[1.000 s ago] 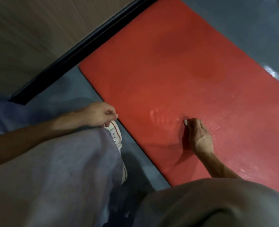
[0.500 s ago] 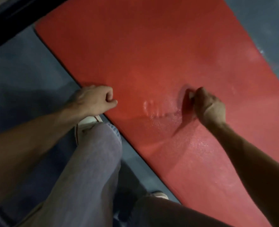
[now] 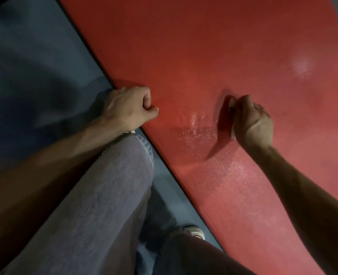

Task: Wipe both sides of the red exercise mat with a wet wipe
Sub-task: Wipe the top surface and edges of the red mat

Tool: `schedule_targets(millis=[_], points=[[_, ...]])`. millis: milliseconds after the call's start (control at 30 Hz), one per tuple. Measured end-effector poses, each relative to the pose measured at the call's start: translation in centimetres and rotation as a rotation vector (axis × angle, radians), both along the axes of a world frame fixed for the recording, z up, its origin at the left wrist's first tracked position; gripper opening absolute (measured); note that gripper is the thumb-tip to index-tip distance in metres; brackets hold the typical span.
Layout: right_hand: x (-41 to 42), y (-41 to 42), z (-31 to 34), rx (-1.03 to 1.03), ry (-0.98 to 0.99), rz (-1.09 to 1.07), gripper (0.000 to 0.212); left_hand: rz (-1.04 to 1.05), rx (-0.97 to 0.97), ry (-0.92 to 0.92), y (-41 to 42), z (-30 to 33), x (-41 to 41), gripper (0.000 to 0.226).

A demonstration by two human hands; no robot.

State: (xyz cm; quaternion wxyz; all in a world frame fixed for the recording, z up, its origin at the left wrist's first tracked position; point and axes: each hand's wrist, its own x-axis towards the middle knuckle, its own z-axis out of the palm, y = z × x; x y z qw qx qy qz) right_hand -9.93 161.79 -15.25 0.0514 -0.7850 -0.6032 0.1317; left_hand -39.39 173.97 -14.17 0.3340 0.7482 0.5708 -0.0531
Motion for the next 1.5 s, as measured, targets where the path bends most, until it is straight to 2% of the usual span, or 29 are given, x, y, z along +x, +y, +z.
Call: schedule_targets(millis=[67,167,233,267,300,367,433,467,600,667,733,833,967,1067,1167,1300,1367,1433,1500], points=[[-2.9,0.0,-0.5,0.0,0.053,-0.019,0.027,0.007,-0.006,-0.002,-0.1,0.1,0.0,0.035],[-9.7,-3.6,-1.5,-0.071,0.155,0.363,0.014,-0.002,-0.012,-0.008,0.1,0.1,-0.2,0.035],[-10.0,-4.0,-1.6,-0.026,0.154,0.608,0.019,-0.021,-0.011,-0.018,0.1,0.1,-0.6,0.034],[-8.7,-2.8,-1.3,-0.002,0.122,0.627,0.02,-0.031,-0.011,-0.027,0.0,0.1,-0.7,0.032],[-7.0,-1.4,-1.2,0.005,0.06,0.569,0.021,-0.036,-0.012,-0.041,-0.1,0.1,-0.8,0.031],[-3.4,2.0,-0.6,0.017,-0.045,0.319,0.02,-0.032,-0.024,-0.069,-0.3,0.0,-0.8,0.028],[-2.4,2.7,-0.9,0.018,-0.009,0.127,0.017,-0.023,-0.032,-0.077,-0.5,0.0,-0.8,0.026],[-3.6,1.8,-1.1,0.0,0.027,0.145,0.015,-0.02,-0.036,-0.076,-0.5,0.1,-0.8,0.025],[-8.8,-6.9,-1.9,-0.13,0.269,0.527,0.021,-0.035,-0.046,-0.094,-0.5,0.0,-1.0,0.024],[-8.6,-9.8,-1.0,-0.123,0.35,0.581,0.019,-0.056,-0.062,-0.112,-0.5,0.1,-1.2,0.022],[-7.7,-11.2,-0.4,-0.081,0.337,0.577,0.014,-0.066,-0.058,-0.11,-0.4,0.1,-1.3,0.021],[-7.0,-13.3,0.0,-0.116,0.255,0.663,0.023,-0.062,-0.065,-0.101,-0.4,0.1,-1.3,0.021],[-8.0,-13.9,0.6,-0.143,0.275,0.648,0.013,-0.066,-0.058,-0.086,-0.3,0.0,-1.3,0.022],[-9.0,-11.5,0.9,-0.168,0.396,0.565,0.025,-0.067,-0.052,-0.075,-0.3,0.3,-1.0,0.023],[-8.7,-9.6,1.0,-0.17,0.381,0.449,0.032,-0.061,-0.054,-0.065,-0.1,0.4,-1.0,0.023],[-8.5,-9.7,0.8,-0.174,0.305,0.538,0.047,-0.068,-0.052,-0.064,-0.1,0.4,-1.0,0.023],[-8.7,-9.4,0.5,-0.212,0.284,0.515,0.044,-0.071,-0.045,-0.054,-0.1,0.6,-0.8,0.022],[-8.7,-9.2,0.5,-0.198,0.286,0.508,0.032,-0.073,-0.042,-0.041,-0.1,0.6,-0.8,0.022],[-8.6,-10.6,0.9,-0.178,0.344,0.516,0.032,-0.072,-0.052,-0.04,-0.1,0.6,-0.8,0.023]])
